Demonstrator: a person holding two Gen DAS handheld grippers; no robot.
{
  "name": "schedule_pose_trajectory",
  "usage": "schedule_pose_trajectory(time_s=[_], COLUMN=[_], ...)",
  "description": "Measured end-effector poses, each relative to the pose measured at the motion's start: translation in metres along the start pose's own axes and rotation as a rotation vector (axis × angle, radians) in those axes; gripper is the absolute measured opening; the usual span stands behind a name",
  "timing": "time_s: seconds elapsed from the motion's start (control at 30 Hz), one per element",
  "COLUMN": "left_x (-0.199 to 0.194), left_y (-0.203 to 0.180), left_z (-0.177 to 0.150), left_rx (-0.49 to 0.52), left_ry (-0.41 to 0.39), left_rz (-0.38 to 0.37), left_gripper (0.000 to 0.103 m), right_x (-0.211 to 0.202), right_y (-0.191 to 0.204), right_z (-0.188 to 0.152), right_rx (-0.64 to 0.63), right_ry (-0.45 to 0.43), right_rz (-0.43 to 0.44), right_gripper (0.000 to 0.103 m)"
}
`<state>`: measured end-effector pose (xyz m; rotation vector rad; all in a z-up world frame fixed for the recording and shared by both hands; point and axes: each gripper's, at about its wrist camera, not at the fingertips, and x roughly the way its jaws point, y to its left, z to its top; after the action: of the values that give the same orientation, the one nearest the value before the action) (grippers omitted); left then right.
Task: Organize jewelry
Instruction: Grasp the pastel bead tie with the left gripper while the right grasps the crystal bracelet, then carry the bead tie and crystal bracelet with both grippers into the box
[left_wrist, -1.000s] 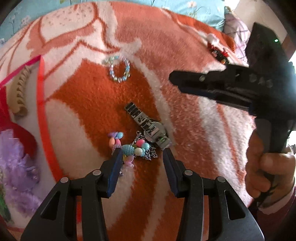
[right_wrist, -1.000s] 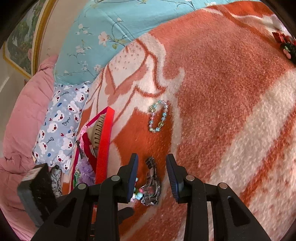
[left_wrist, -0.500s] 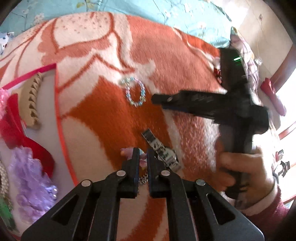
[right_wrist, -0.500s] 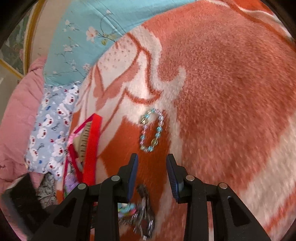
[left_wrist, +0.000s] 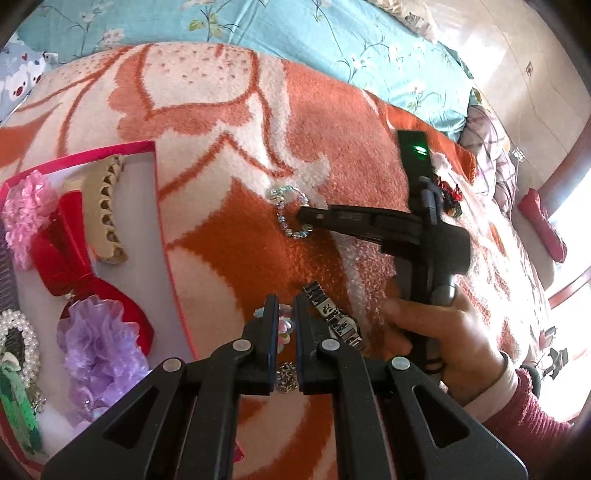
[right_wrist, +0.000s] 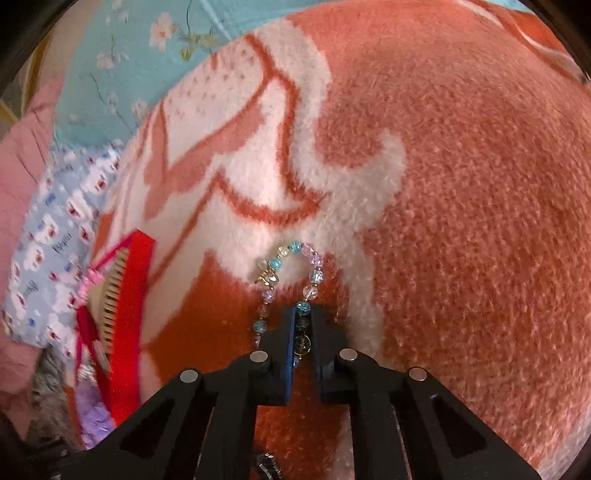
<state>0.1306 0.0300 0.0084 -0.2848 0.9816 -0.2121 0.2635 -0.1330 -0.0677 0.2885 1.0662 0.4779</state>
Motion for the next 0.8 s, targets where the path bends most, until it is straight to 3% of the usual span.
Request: schedule_pose_trajectory(time_s=[0.3,0.8], left_x=[-0.033,-0.109], left_y=[0.004,0.022], left_z=[0.001,-0.009], left_rx=[-0.009,-0.042], left_ry=[-0.064,-0.196], left_rz=[-0.010,0.022], left_gripper=[0.006,0.006], right_x=[-0.056,-0.113], right_y=[0.014,0.073], right_z=[-0.024,-0.042], right_rx=[0.007,-0.088], right_ry=[-0.068,-0.120], right_rz=[0.128,0.220], right_gripper=[0.007,0.007])
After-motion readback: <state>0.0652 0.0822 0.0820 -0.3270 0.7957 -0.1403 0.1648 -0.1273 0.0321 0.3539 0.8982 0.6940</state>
